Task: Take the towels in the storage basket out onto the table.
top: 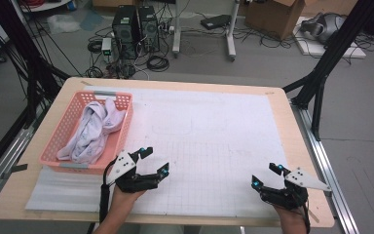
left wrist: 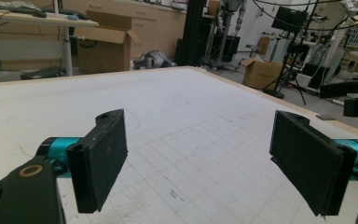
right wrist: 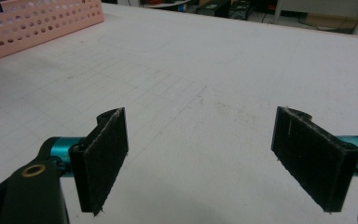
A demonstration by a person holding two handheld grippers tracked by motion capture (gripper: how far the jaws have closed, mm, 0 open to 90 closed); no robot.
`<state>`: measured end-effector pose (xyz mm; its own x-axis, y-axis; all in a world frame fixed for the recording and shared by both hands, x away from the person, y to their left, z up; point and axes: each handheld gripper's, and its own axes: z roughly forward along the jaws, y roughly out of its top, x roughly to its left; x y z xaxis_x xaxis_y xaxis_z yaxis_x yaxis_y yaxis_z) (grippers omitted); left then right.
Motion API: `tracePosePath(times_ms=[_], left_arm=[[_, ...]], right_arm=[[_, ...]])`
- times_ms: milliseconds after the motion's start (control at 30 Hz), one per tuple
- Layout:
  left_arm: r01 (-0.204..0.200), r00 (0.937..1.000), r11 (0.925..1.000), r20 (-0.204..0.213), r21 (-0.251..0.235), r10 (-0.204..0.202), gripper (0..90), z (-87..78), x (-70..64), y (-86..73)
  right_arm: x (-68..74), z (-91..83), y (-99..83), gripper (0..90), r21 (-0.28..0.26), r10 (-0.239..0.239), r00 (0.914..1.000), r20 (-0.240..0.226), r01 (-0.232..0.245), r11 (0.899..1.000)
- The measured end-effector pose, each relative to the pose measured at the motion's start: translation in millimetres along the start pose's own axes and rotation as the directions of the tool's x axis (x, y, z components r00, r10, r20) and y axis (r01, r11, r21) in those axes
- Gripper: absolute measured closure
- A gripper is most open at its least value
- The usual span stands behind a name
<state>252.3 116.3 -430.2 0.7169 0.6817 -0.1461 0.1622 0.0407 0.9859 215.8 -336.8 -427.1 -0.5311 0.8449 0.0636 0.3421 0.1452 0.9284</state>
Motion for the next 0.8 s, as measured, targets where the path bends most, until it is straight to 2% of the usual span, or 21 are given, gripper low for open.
tracePosePath(times_ms=[233,433,533,700,800], left_arm=[[0.002,1.0,1.0,0.004,0.004,-0.002,19.5,0.2,-1.3,0.3],[0.006,1.0,0.9999,0.007,0.011,-0.006,19.5,-0.5,-1.5,0.9],[-0.003,1.0,0.9999,0.002,0.012,0.003,19.5,-2.5,-0.8,2.2],[-0.02,0.9998,0.9997,0.004,0.012,0.02,19.5,-4.7,1.8,8.3],[0.002,0.9998,1.0,0.019,0.004,-0.002,19.8,-7.4,0.9,11.5]], right_arm=[[1.6,-1.1,0.3,17.5,0.001,-0.006,1.0,0.001,0.006,1.0],[-0.3,1.0,-0.6,17.8,0.005,0.013,0.9999,-0.007,-0.013,1.0],[-0.2,0.6,-1.2,17.8,0.007,0.03,0.9995,-0.005,-0.03,1.0],[0.9,-1.3,-0.6,17.8,0.006,0.026,0.9997,-0.003,-0.026,1.0],[1.7,-0.8,-0.7,17.9,0.014,0.02,0.9998,-0.003,-0.02,1.0]])
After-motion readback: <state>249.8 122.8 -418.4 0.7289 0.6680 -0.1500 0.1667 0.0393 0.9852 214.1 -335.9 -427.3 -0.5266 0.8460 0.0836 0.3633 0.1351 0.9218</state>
